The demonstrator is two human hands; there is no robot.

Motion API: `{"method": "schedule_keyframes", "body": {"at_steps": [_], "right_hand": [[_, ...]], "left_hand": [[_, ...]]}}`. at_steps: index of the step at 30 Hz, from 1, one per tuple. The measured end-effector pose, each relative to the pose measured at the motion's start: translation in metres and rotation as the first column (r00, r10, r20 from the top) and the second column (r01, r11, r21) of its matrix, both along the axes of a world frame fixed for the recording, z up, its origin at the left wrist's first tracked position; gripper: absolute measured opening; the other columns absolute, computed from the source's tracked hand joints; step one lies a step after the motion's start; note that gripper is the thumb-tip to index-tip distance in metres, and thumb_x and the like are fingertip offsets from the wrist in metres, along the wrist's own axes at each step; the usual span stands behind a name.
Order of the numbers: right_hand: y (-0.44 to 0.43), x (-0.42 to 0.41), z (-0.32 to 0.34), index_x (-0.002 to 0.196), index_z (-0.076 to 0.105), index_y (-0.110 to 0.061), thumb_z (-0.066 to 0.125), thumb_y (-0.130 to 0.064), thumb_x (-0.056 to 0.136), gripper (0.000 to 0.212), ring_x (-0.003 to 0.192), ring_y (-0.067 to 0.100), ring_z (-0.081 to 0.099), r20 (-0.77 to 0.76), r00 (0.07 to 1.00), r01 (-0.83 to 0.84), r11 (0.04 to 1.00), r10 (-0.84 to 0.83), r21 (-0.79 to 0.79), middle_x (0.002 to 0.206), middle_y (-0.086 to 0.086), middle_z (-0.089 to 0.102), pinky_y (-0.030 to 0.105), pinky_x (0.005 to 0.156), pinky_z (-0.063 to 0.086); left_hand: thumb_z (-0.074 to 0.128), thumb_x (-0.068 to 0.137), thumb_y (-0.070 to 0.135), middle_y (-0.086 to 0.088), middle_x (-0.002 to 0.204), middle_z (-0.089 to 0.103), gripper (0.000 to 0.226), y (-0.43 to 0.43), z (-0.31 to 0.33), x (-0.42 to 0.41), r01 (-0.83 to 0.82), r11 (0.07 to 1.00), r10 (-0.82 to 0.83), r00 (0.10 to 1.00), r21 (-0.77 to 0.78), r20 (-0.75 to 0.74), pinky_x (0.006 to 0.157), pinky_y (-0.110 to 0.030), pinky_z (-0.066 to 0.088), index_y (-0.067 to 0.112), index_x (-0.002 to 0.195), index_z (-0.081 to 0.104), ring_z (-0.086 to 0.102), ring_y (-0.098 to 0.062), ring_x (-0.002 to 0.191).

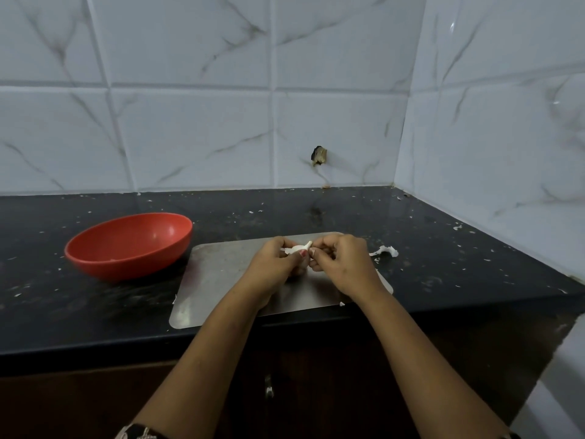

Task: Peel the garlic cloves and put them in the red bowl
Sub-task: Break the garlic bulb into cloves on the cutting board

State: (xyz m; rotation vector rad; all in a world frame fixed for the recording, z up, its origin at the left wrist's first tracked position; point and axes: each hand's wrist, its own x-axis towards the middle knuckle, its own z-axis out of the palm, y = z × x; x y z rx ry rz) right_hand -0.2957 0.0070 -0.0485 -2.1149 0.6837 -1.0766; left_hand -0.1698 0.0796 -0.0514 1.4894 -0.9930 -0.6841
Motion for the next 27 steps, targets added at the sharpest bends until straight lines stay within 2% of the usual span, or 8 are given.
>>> {"method": "schedule_keyframes", "body": {"at_steps": [3, 6, 12, 14, 17, 19, 22, 27], "right_hand": [[0.0014, -0.0008, 0.0003, 0.077, 0.068, -0.020, 0.062, 0.000, 0.087, 0.022, 0.064, 0.010, 0.070, -0.021, 0.999, 0.031, 0.999, -0.031, -0.024, 0.065, -0.007, 0.067, 0.031, 0.070, 0.060], [0.0018, -0.0007, 0.0010, 0.077, 0.071, -0.009, 0.062, -0.002, 0.084, 0.013, 0.062, 0.012, 0.069, -0.050, 0.997, 0.050, 0.997, -0.053, -0.062, 0.064, 0.000, 0.069, 0.034, 0.069, 0.059], [-0.0011, 0.0016, 0.0005, 0.083, 0.069, -0.008, 0.063, -0.004, 0.085, 0.008, 0.056, 0.001, 0.063, -0.060, 0.997, 0.052, 0.996, -0.056, -0.074, 0.060, -0.011, 0.063, 0.021, 0.061, 0.055], [-0.0026, 0.0016, -0.0002, 0.080, 0.068, -0.008, 0.062, -0.002, 0.085, 0.010, 0.054, 0.005, 0.065, -0.018, 0.998, 0.061, 0.998, -0.062, -0.005, 0.060, -0.006, 0.065, 0.022, 0.060, 0.056], [-0.0052, 0.0011, -0.0001, 0.078, 0.067, -0.015, 0.063, 0.000, 0.086, 0.018, 0.060, 0.011, 0.070, 0.093, 0.995, 0.012, 0.982, -0.030, 0.187, 0.068, 0.002, 0.070, 0.026, 0.063, 0.059], [-0.0063, 0.0013, -0.0008, 0.083, 0.070, -0.012, 0.063, -0.001, 0.086, 0.014, 0.065, 0.014, 0.072, 0.129, 0.992, -0.029, 0.964, -0.005, 0.263, 0.073, 0.006, 0.072, 0.029, 0.066, 0.060], [-0.0074, 0.0020, -0.0014, 0.092, 0.071, -0.003, 0.059, -0.003, 0.090, 0.012, 0.070, 0.018, 0.072, 0.155, 0.988, -0.067, 0.946, 0.019, 0.316, 0.077, 0.011, 0.073, 0.027, 0.066, 0.058], [-0.0055, 0.0010, 0.0000, 0.098, 0.071, -0.007, 0.066, -0.009, 0.090, 0.010, 0.077, 0.014, 0.073, 0.217, 0.973, -0.158, 0.919, 0.082, 0.360, 0.085, 0.008, 0.074, 0.023, 0.065, 0.056]], "left_hand": [[0.059, 0.094, 0.013, -0.008, 0.082, 0.068, 0.015, -0.0011, -0.0005, 0.0012, 0.015, 1.000, -0.016, 1.000, 0.017, 0.027, 0.068, -0.024, 0.050, 0.007, 0.107, 0.057, 0.061, -0.013, 0.068], [0.060, 0.093, 0.016, -0.011, 0.089, 0.070, 0.015, -0.0008, -0.0007, 0.0005, 0.014, 0.999, -0.017, 0.997, 0.035, 0.075, 0.074, -0.028, 0.054, 0.008, 0.107, 0.058, 0.064, -0.016, 0.075], [0.060, 0.093, 0.016, -0.018, 0.096, 0.070, 0.019, -0.0001, -0.0003, 0.0005, 0.046, 0.999, -0.047, 0.998, 0.022, 0.047, 0.084, -0.034, 0.054, 0.005, 0.109, 0.059, 0.065, -0.022, 0.085], [0.062, 0.092, 0.018, -0.019, 0.101, 0.069, 0.024, 0.0015, -0.0003, -0.0001, 0.088, 0.996, -0.088, 0.995, 0.008, 0.041, 0.086, -0.035, 0.052, 0.005, 0.112, 0.059, 0.064, -0.022, 0.089], [0.068, 0.087, 0.023, -0.010, 0.106, 0.069, 0.033, 0.0029, -0.0008, -0.0006, 0.127, 0.992, -0.128, 0.988, 0.016, 0.089, 0.089, -0.035, 0.051, 0.015, 0.117, 0.056, 0.064, -0.019, 0.095], [0.067, 0.088, 0.022, -0.011, 0.101, 0.069, 0.029, 0.0038, -0.0005, -0.0012, 0.119, 0.993, -0.117, 0.990, -0.024, 0.075, 0.085, -0.033, 0.051, 0.017, 0.113, 0.053, 0.064, -0.017, 0.087], [0.061, 0.093, 0.026, -0.014, 0.099, 0.068, 0.026, 0.0040, -0.0007, -0.0016, 0.100, 0.992, -0.100, 0.995, -0.078, -0.005, 0.085, -0.034, 0.053, 0.013, 0.113, 0.052, 0.062, -0.015, 0.078], [0.057, 0.094, 0.031, -0.010, 0.107, 0.068, 0.023, 0.0024, -0.0020, -0.0001, 0.088, 0.994, -0.090, 0.996, -0.070, -0.020, 0.090, -0.036, 0.053, 0.016, 0.112, 0.055, 0.065, -0.022, 0.093]]}}
